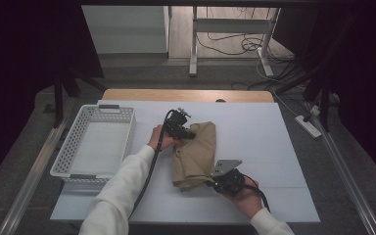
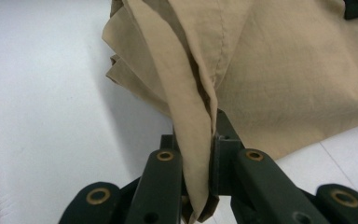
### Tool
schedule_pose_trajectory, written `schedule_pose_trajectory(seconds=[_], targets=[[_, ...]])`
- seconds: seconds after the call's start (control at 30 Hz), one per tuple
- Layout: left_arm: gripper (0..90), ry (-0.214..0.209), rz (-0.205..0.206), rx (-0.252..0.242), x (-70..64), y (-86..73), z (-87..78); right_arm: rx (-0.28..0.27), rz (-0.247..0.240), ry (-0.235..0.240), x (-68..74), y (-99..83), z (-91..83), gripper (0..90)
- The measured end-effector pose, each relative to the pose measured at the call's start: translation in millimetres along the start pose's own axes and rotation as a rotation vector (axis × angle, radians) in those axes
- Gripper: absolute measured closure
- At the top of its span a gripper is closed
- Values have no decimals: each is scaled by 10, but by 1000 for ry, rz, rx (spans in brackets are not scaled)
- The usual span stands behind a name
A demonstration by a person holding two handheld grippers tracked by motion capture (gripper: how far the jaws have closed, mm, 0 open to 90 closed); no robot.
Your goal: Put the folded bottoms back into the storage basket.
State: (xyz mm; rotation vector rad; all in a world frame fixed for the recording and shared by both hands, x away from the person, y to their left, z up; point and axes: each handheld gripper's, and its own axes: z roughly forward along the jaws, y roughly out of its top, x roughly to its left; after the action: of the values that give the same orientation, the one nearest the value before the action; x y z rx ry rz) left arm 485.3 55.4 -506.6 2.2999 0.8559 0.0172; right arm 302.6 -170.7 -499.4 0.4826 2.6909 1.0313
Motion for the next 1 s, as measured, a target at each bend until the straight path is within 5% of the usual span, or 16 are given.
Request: schedule_pose_trajectory(seconds=[0.4,1.0], targets=[[739,16,44,-35,-104,41,-192,-43,-5,-7,18,24,-66,831],[740,36,49,-90,-165,31,-414,-93,-2,-17,28,44,-123,831]])
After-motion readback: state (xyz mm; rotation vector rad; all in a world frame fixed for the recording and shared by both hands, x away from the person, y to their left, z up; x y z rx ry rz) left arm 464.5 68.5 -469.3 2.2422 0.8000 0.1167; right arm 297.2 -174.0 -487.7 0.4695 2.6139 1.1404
